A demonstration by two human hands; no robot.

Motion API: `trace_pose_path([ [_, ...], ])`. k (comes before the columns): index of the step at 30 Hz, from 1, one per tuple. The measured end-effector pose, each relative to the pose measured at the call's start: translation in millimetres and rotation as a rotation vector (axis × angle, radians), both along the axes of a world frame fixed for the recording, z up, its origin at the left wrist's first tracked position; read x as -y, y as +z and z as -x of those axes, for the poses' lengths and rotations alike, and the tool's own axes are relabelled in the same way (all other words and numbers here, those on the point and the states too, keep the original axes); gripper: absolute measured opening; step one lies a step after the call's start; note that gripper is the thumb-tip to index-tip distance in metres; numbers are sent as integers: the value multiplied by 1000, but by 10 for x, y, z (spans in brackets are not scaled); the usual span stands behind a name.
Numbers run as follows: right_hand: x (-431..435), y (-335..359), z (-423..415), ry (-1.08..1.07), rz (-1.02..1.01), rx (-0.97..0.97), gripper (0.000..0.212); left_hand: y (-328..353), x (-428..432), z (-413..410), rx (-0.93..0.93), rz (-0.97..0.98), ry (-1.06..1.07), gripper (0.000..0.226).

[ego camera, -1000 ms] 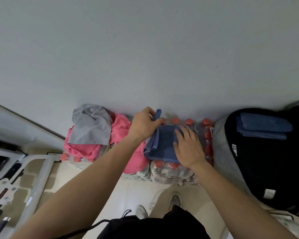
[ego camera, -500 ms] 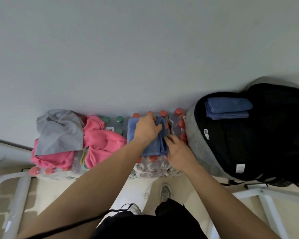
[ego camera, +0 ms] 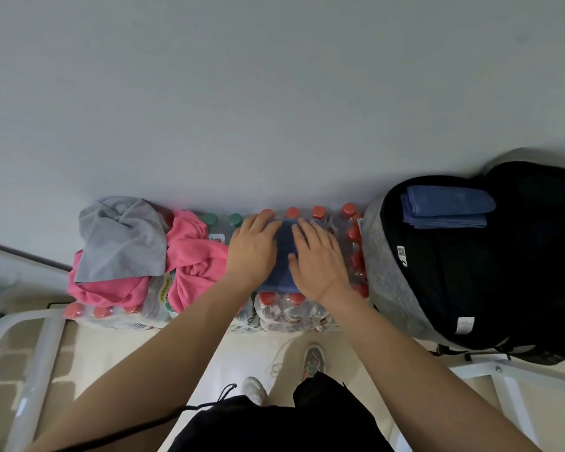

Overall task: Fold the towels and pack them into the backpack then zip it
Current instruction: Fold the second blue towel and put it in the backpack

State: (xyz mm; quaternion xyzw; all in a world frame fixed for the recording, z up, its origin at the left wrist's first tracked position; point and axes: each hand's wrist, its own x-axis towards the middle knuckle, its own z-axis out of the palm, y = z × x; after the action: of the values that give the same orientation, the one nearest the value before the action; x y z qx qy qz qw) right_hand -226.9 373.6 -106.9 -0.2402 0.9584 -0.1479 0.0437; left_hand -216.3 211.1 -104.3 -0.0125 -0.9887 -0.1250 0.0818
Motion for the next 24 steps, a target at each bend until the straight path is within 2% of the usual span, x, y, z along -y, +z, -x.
trace_pose_path([
  [3,9,-98,116,62,-250,71,70,-176,53,-96,127,129,-51,48],
  [5,-103,-172,174,72,-332,74,75,-223,9,-124,180,176,-94,53],
  [7,-193,-234,218,91,-343,58,81,-274,-58,-156,241,183,-110,58],
  [10,-204,-300,231,99,-317,79,78,-402,-88,-194,306,148,-86,65],
  [15,-196,-330,260,88,-292,119,76,-392,-46,-131,365,140,-112,66],
  [18,-175,-274,276,102,-344,160,80,-351,-37,-104,445,117,-121,68],
  [21,-138,-138,336,126,-385,147,83,-245,26,-70,449,-27,-137,69],
  [24,-55,48,523,161,-295,107,79,-153,103,-107,264,-329,57,55],
])
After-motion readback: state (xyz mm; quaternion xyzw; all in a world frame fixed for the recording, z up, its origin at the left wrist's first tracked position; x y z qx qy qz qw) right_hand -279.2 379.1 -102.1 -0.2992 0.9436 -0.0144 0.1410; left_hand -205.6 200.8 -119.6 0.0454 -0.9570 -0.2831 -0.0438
